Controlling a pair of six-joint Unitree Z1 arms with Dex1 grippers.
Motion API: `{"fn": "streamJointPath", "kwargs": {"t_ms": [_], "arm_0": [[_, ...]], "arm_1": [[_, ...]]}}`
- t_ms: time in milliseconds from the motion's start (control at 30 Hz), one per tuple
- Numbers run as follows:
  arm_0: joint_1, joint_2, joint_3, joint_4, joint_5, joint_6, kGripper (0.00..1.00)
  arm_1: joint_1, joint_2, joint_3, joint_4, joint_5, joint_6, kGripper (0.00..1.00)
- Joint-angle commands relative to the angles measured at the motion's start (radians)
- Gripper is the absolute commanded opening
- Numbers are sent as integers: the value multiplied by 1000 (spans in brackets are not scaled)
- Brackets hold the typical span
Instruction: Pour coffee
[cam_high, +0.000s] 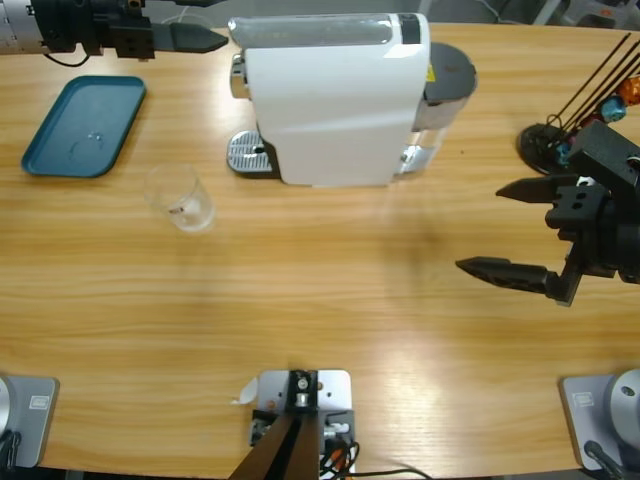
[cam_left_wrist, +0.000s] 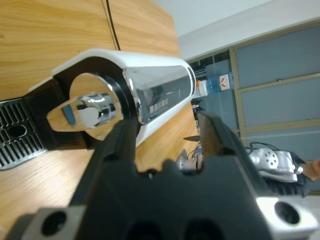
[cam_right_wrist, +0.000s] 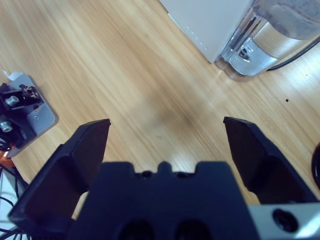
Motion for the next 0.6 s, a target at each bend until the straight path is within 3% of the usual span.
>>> {"fn": "streamJointPath", "kwargs": {"t_ms": [33, 133, 300, 600], "arm_0": [[-11, 86, -14, -34, -16, -17, 434], [-12, 97, -13, -37, -16, -17, 428], [-12, 92, -14, -38, -15, -17, 5], [-7, 73, -1, -42, -16, -7, 0]], "arm_1": [[12, 10, 25, -4, 22, -14, 1000], [12, 10, 25, -4, 22, -14, 1000], [12, 11, 24, -4, 22, -16, 1000], [12, 11, 24, -4, 22, -16, 1000]]}}
